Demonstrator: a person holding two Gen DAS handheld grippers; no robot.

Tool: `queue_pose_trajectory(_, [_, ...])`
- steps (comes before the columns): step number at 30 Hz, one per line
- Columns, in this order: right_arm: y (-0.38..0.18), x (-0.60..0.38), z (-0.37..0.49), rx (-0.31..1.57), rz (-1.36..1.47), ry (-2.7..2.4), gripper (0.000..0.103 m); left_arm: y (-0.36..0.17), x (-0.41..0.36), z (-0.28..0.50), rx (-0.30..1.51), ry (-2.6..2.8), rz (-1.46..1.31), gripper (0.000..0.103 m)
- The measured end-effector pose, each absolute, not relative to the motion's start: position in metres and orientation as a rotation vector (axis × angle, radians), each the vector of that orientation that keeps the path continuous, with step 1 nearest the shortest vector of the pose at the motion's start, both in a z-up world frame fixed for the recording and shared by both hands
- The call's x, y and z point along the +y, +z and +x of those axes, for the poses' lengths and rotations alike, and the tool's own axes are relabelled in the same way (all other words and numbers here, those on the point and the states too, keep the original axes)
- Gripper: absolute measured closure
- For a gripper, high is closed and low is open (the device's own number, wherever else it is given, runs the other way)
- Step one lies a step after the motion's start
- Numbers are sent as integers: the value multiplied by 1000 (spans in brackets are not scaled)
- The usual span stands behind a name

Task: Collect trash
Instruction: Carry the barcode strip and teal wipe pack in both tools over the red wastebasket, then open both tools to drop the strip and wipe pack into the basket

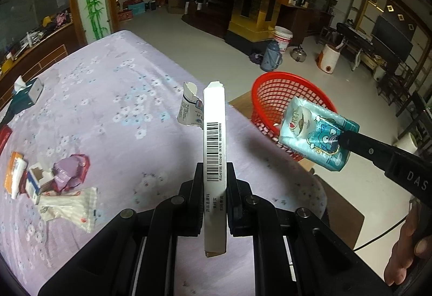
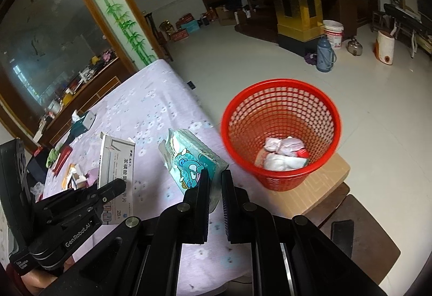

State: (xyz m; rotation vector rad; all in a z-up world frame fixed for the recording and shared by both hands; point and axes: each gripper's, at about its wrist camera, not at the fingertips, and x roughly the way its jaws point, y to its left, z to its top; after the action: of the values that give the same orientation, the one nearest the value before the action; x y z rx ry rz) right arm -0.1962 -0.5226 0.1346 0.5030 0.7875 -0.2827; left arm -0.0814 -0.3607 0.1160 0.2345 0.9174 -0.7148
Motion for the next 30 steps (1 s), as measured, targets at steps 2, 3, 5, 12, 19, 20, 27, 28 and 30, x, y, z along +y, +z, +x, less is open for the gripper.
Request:
queue_pose_trajectory(2, [136,-531,-199,779,508,-303,94,118,-368,-82,913,-740,234,91])
queue_pose_trajectory(3, [138,-538,-202,770,515,-324,94,119,-373,-82,910,-754,235,91])
queue_pose_trajectory(5, [140,-551,-205,759,530,-357,94,123,-384,-83,910,-793,235,91])
queue_pose_trajectory(12, [150,-594,-208,732,539,-451,94,129,-441,-71,956,-896,213,90])
queue_pose_trajectory(19, [146,-635,-193,739,545,-508,94,119,-505,-58,1014,-984,211,90])
queue_pose_trajectory(20, [145,-641,-189,742,548,-512,93,116,-513,-56,1021,-988,208,90])
queue_pose_trajectory(27, [137,-670,-170,740,583,-507,74,111,-535,-42,1031,-980,179,69])
queue_pose_trajectory(28, [138,-671,-171,737,582,-508,73,114,-532,-44,1021,-973,175,69])
queue_pose_trajectory(30, [141,-668,-174,731,564,-498,73,116,-523,-45,1005,-965,177,69])
